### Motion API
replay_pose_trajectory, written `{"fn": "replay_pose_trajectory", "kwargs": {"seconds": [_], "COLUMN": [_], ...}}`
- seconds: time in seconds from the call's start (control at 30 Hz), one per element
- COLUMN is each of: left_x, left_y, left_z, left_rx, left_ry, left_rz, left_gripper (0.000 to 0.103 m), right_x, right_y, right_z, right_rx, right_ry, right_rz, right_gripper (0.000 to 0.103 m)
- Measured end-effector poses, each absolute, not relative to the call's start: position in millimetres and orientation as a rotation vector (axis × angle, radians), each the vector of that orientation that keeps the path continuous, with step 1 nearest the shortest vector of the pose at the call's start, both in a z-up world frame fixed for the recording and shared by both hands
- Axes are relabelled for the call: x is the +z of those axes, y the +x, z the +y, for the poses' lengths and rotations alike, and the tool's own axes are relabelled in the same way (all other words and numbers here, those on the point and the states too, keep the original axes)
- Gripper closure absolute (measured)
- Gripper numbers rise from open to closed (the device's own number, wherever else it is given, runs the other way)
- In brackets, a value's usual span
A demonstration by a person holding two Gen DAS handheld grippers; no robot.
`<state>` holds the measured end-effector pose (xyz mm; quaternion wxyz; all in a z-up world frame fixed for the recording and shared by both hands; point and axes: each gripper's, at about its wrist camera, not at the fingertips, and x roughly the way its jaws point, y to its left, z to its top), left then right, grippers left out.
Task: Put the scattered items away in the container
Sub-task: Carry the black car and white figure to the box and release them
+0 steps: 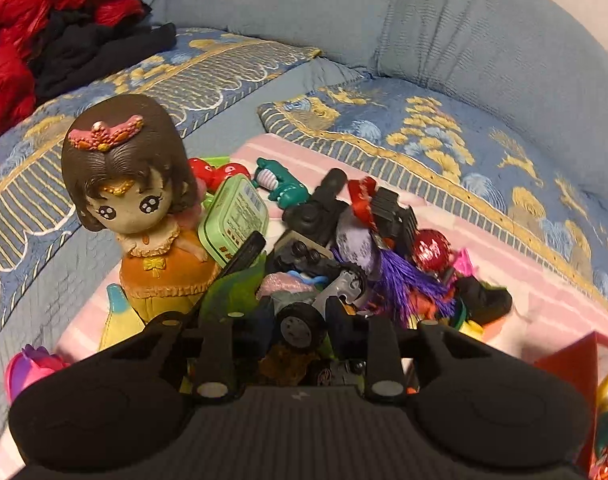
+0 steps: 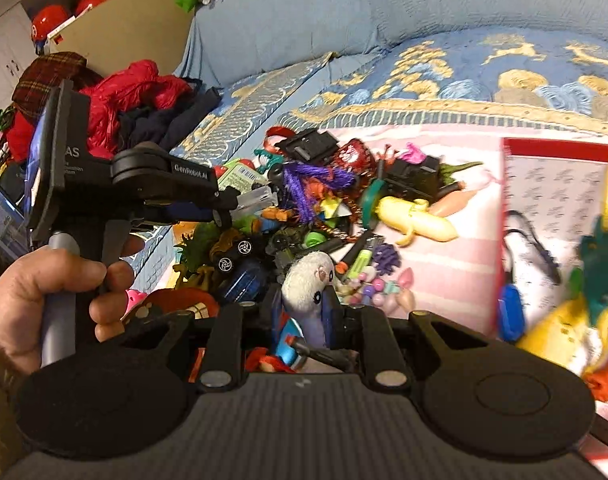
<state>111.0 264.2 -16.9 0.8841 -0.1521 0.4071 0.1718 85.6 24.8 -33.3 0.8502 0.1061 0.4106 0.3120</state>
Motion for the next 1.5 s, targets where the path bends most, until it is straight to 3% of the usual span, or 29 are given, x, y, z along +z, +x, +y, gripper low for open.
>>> {"fn": "replay_pose_trajectory", "kwargs": {"seconds": [0.37,0.77,1.17,1.5], "left_x": [30.8,66.8,56.2,28.8], "left_y": [69.3,47.8,64.2,76.9], "left_z": [245.2,100.7,13.6,1.1], "left_rx": [0.304,-0.026,-0.202,-0.137], "left_ry": [-0.434,-0.377,-0.286,-0.214], "left_rz": [0.713,0.663,0.737,0.841], "left_gripper": [0.074,0.074,0.074,0.074], "right_x": [-7.4,16.4,-13.0,-23.2], "right_y": [57.2,34.6,54.0,57.3], "right_z": [-26.6,-138.0,-200.3,-209.0], "right_rx": [0.632,0.376,0.2,0.191], "right_ry": [0.286,0.305,0.365,0.342], "right_rz": [0.796,0.678,0.714,0.75], "right_gripper": [0.085,0.085,0.083,0.075]}}
